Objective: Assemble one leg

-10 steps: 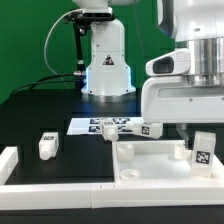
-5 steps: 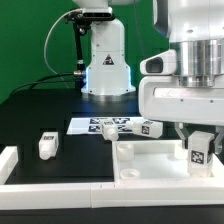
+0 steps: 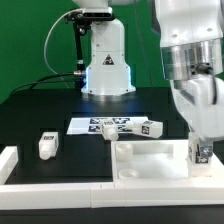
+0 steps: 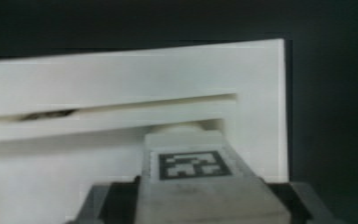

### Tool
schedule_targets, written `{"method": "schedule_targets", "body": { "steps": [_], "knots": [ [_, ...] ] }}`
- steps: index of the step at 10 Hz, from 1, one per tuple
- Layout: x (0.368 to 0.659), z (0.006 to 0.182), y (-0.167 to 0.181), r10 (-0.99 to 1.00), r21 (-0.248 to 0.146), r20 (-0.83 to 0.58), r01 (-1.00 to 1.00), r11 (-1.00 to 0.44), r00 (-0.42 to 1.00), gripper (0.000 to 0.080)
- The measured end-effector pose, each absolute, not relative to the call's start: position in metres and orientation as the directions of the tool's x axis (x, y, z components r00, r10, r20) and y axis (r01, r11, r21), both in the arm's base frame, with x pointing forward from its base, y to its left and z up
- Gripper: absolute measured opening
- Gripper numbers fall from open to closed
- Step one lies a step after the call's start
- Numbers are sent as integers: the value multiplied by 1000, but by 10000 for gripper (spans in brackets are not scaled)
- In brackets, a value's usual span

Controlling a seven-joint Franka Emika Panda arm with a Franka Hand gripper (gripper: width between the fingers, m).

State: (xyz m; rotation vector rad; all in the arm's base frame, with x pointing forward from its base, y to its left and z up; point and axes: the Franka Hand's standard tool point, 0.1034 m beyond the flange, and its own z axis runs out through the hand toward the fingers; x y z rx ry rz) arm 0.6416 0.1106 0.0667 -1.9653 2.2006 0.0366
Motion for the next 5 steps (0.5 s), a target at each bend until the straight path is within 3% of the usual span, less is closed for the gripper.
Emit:
{"method": "schedule_targets", "body": {
  "steps": [2, 5],
  "knots": [
    [642, 66, 113, -953, -87, -176, -961, 263, -245, 291],
    [641, 66, 113, -949, -83, -176, -956, 280, -262, 291]
  ]
}}
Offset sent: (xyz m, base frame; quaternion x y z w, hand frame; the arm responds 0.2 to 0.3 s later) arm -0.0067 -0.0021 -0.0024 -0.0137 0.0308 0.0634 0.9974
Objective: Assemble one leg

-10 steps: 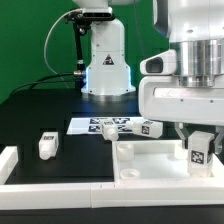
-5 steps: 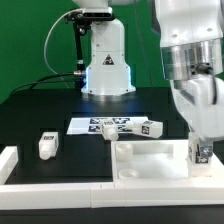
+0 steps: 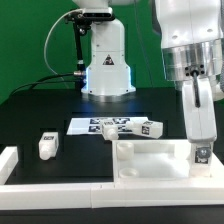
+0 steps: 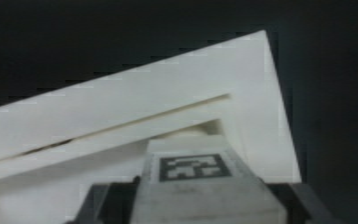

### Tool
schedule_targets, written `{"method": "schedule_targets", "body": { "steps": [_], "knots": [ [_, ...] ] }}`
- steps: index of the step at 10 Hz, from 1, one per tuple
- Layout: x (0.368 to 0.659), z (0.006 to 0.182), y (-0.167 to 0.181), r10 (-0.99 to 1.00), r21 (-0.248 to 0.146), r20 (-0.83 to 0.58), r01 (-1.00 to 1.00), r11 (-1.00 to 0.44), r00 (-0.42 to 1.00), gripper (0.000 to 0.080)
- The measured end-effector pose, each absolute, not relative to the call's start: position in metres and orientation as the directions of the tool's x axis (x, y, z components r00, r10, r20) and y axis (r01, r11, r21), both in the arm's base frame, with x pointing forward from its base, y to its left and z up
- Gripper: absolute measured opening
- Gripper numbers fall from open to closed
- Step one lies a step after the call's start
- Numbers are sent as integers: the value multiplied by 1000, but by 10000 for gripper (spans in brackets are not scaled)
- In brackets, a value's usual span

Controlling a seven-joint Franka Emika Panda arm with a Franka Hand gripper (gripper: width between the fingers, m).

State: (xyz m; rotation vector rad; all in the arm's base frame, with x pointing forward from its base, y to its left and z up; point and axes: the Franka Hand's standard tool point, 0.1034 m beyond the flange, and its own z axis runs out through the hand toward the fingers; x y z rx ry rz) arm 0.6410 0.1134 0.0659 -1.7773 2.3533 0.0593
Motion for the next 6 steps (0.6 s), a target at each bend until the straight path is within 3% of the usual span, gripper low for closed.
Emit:
{"method": "schedule_targets", "body": {
  "steps": [1, 2, 3, 4, 6],
  "knots": [
    [641, 66, 114, -949, -84, -176, -957, 278, -260, 291],
    [643, 69, 115, -951, -90, -179, -959, 270, -251, 388],
    [647, 87, 119, -956, -114, -192, -962, 247, -222, 526],
    [647, 101, 119, -958, -132, -201, -964, 233, -204, 610],
    [646, 97, 119, -959, -126, -197, -965, 232, -204, 642]
  ]
}}
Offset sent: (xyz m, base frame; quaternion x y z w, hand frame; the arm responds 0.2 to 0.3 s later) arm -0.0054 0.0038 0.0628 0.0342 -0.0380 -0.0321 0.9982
